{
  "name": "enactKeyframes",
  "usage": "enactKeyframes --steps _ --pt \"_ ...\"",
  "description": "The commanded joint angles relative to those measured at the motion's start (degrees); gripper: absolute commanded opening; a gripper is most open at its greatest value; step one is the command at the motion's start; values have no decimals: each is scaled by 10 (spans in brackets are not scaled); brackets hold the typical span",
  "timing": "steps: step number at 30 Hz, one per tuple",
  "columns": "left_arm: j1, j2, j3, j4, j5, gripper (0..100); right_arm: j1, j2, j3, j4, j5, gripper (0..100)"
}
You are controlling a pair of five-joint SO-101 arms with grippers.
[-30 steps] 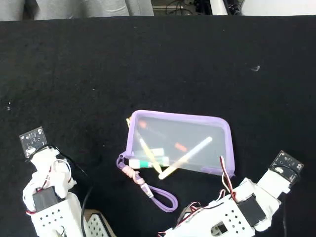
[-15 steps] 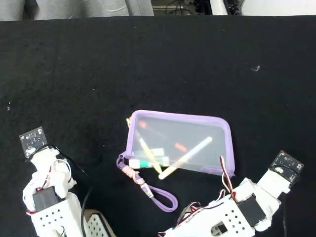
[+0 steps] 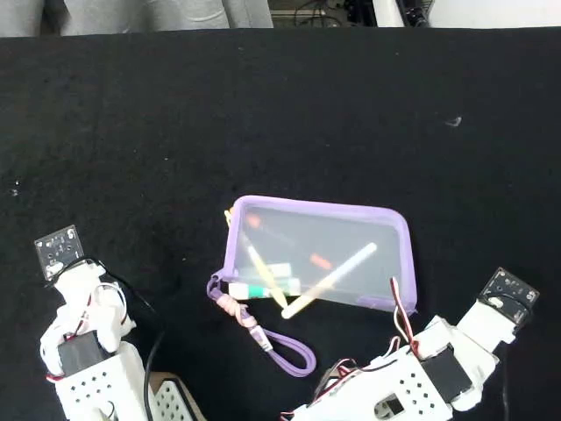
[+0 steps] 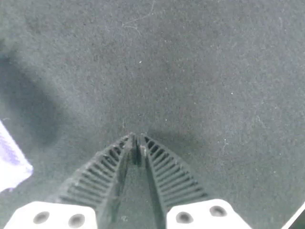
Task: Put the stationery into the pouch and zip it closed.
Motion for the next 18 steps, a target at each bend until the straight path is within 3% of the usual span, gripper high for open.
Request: enactKeyframes --steps 1,18 --pt "-5 -1 14 3 4 30 9 -92 -3 6 0 11" --pt "-5 -1 14 3 4 30 5 -92 -3 6 0 11"
